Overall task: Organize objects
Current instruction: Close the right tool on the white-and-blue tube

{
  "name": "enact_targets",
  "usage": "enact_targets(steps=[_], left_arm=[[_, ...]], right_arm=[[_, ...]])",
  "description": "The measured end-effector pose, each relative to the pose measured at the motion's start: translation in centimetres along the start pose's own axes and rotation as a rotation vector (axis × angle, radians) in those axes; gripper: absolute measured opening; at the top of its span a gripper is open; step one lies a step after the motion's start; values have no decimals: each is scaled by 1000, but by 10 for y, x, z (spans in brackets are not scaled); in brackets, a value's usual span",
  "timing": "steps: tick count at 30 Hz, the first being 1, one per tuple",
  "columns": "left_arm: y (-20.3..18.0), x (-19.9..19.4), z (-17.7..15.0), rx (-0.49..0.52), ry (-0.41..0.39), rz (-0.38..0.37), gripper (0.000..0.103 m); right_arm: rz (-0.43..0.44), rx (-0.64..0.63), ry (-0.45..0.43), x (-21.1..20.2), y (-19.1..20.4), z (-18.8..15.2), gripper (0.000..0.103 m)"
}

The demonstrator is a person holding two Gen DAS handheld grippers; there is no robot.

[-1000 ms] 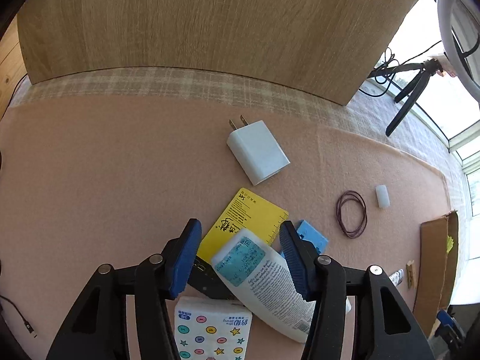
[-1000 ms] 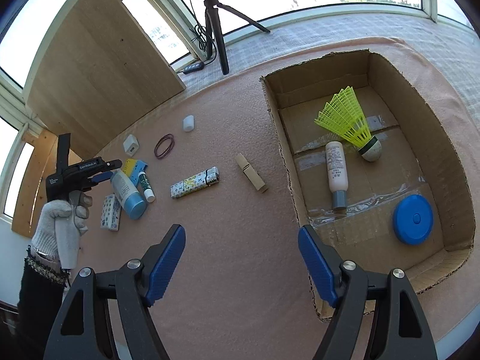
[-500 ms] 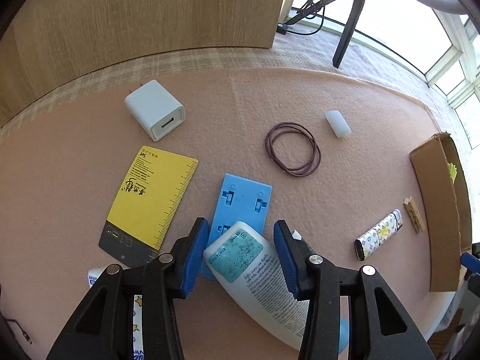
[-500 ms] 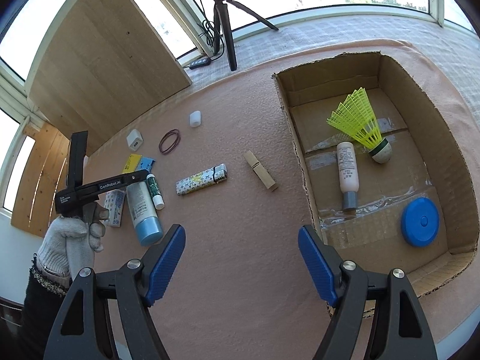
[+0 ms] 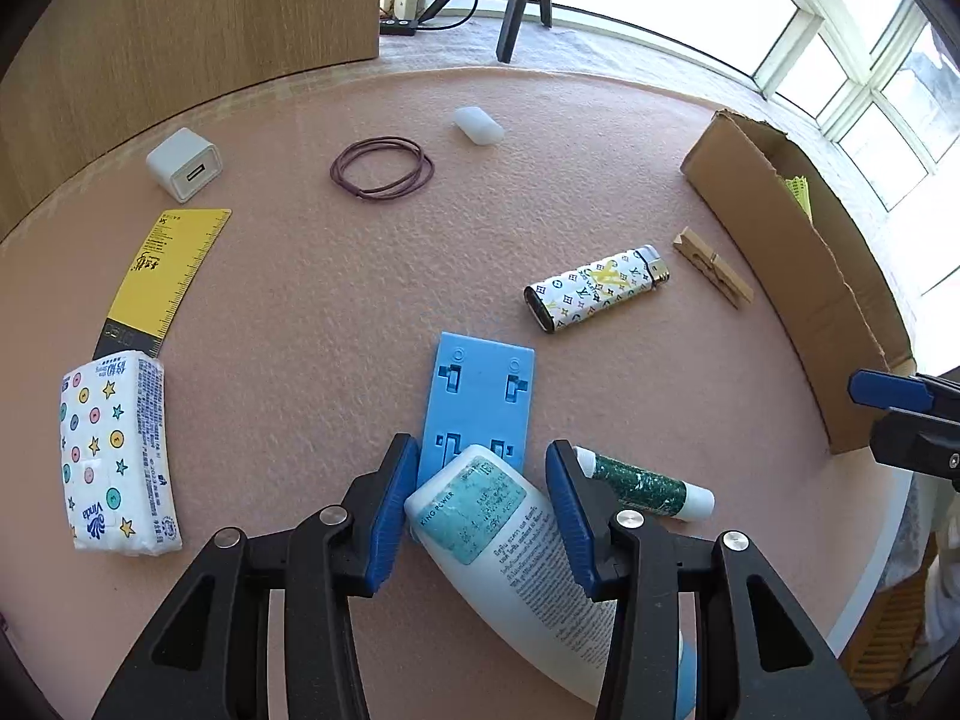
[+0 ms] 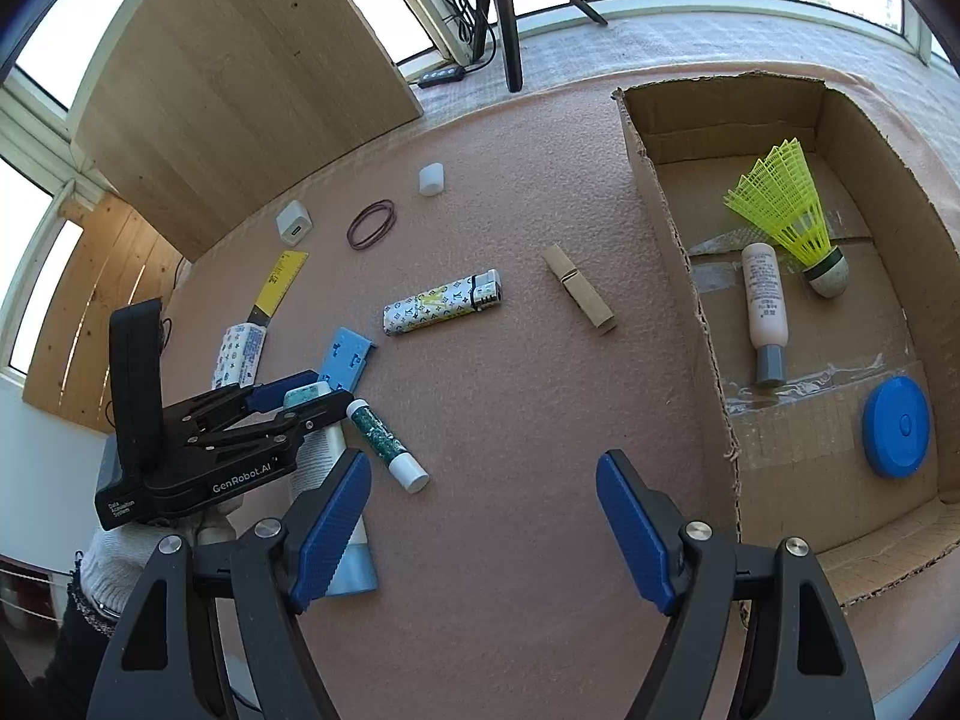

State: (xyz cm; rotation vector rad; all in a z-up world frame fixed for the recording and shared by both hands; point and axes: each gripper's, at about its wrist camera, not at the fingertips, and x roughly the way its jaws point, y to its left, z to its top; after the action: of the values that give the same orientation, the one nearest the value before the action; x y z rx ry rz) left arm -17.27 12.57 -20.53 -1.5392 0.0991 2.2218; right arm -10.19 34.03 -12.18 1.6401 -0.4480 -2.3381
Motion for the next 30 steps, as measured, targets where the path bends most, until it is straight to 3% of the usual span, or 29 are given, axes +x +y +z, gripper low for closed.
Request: enact_targets(steps=[9,15,24,25,27,30], left_arm=[[27,-33,-31,-137,-67,52,63],[36,-47,-57,-197,-63,-13,63],[21,-55,-87,-175,-40,-70,63],[21,-56,-89,-177,-40,-73,63],[22,-58,-93,-181,-42,-76,63],[27,-63,-97,-183,-45,-70,63]], right_arm=[[39,-65,63,21,24,-19,74],[77,-115,129,43,46,-28,74],[137,-140,211,73,71,-30,74],[140,-142,215,75,73,-31,73],[144,-149,229,79,77,-31,60],[139,-155,251,86,83,-33,55]])
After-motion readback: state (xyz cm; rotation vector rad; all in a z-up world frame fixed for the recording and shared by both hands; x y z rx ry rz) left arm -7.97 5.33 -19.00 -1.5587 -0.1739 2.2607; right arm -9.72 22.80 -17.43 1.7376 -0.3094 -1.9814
